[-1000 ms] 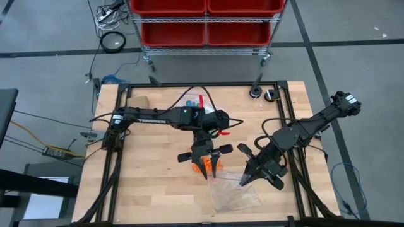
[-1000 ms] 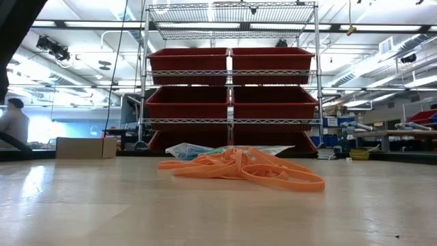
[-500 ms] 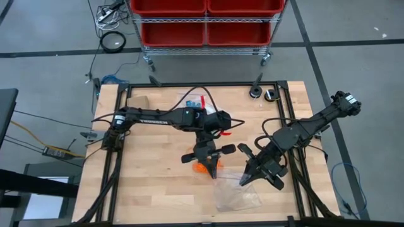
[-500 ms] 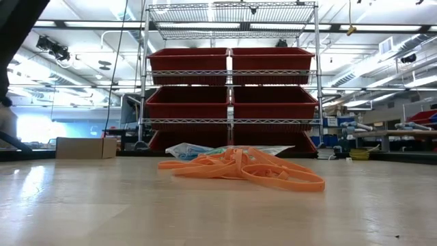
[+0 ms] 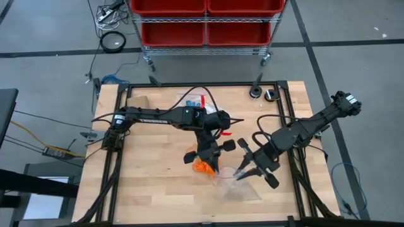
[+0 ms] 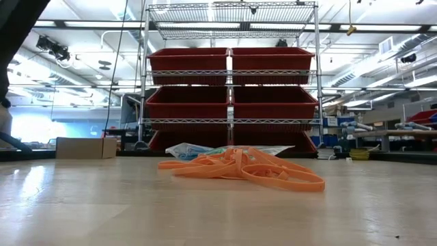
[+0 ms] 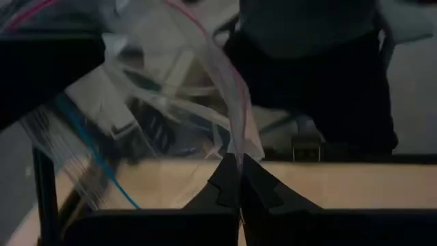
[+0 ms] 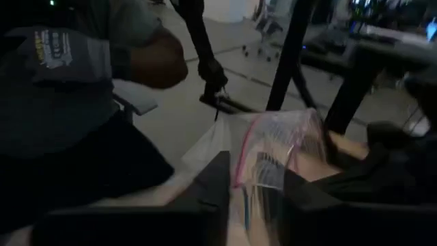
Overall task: Sort rubber bands
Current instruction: Put the orange rubber band into the transparent zip bag
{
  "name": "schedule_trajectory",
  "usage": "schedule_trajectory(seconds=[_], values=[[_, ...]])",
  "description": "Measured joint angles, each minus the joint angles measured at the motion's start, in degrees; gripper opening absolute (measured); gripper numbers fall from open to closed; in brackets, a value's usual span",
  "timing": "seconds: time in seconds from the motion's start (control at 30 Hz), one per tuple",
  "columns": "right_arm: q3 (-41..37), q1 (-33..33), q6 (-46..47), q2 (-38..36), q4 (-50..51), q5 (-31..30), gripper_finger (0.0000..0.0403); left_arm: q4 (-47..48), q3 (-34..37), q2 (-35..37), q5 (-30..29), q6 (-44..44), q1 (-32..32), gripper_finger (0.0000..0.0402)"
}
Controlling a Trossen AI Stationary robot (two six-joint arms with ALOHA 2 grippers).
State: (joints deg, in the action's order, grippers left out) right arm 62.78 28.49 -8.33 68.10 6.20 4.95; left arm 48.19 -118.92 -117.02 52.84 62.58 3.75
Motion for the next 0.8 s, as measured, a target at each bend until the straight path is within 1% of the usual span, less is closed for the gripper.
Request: schedule_trajectory(seconds=[0.17, 0.3, 0.4, 0.5, 0.57, 0.67, 0.73, 0.8], values=[[0.0, -0.04, 4.37, 0.0, 3.81, -3.49, 0.0148, 6.04, -2.01, 0.14, -8.93, -0.03, -0.4, 0.0001], [0.0, 1.06, 5.12, -0.02, 6.76, -11.09, 0.0195, 11.13, -3.8, 0.2, -13.08, -0.21, -0.85, 0.0001], [0.0, 2.09, 5.18, -0.02, 9.18, -16.2, 0.022, 14.89, -5.13, 0.22, -18.24, -0.3, -0.75, 0.0001], [0.0, 2.89, 6.48, -0.02, 12.44, -20.04, 0.0232, 16.11, -5.17, 0.69, -24.32, -0.64, -0.68, 0.0], [0.0, 3.12, 7.75, -0.02, 14.21, -22.35, 0.0234, 16.16, -5.15, 1.19, -27.02, -1.36, -0.68, 0.0], [0.0, 4.06, 10.32, -0.19, 17.9, -26.63, 0.0232, 18.63, -5.23, 2.09, -32.21, -2.14, -0.44, 0.0], [0.0, 4.7, 12.21, -0.41, 20.68, -29.13, 0.0228, 20.44, -5.23, 2.02, -34.21, -4.0, -0.29, 0.0], [0.0, 5.51, 14.28, -0.75, 23.64, -31.02, 0.0223, 22.91, -4.72, 1.89, -34.99, -6.08, -0.12, 0.0]])
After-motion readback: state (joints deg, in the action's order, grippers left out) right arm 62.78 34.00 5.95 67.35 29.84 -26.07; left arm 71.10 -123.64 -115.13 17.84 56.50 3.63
